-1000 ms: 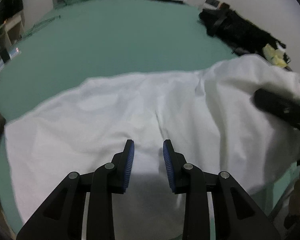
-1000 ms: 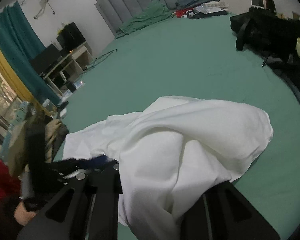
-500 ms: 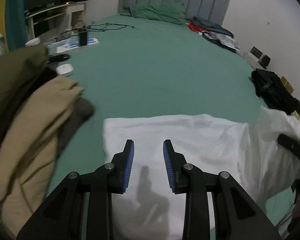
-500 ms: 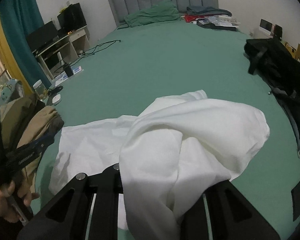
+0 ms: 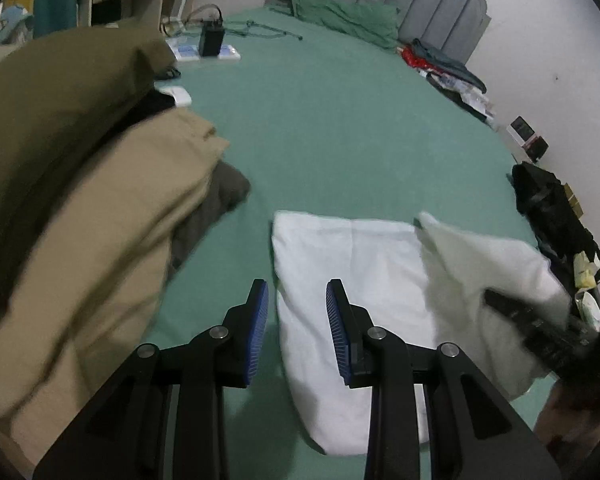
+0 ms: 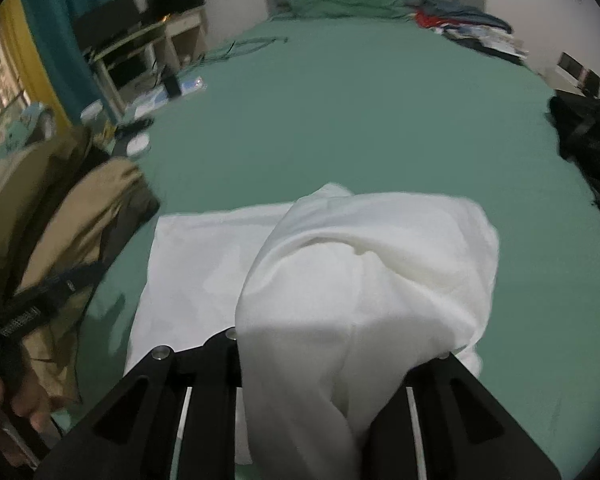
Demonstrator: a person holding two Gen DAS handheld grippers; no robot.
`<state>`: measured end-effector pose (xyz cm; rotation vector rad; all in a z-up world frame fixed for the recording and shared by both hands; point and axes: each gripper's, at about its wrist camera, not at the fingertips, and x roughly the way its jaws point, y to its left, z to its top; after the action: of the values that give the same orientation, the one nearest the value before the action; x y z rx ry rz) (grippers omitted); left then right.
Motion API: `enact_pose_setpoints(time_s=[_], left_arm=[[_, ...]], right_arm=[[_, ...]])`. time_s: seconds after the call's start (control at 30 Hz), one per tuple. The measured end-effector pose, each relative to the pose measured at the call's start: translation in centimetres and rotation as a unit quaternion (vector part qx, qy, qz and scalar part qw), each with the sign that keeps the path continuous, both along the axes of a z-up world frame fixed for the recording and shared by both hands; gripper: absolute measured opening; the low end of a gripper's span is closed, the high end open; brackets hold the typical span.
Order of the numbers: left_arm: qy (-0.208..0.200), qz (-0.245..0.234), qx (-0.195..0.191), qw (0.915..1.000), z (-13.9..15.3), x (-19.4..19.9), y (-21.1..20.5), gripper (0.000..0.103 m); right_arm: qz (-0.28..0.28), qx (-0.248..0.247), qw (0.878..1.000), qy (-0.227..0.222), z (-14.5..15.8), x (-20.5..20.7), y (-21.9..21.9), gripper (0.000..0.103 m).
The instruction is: Fold large clothes
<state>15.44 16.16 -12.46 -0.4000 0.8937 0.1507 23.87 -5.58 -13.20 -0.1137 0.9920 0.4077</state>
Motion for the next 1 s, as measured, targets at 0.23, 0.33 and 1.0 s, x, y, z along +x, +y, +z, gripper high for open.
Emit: enact_pose_setpoints(time_s=[0.23,0.33,1.0], left_arm=[[-0.004,0.023,0.002,0.9997,0.8,-0.7,2.6,0.032],[-0.009,0.028,-0.007,0.9995,1.0,-0.7,3.3,0.032],[0.014,-0.010,-0.087,0.9960,-1.8,0.5,1.9,0.036]], right_arm=[[0.066,-0.049,0.996,0.044,-2.4,-1.2,4.4,0.039],[0.109,-0.022,0.991,0.069,-2.6,-1.9,5.9,0.069],[0.153,0.062,0.985,0.042,2.3,-5.5,2.6,0.083]])
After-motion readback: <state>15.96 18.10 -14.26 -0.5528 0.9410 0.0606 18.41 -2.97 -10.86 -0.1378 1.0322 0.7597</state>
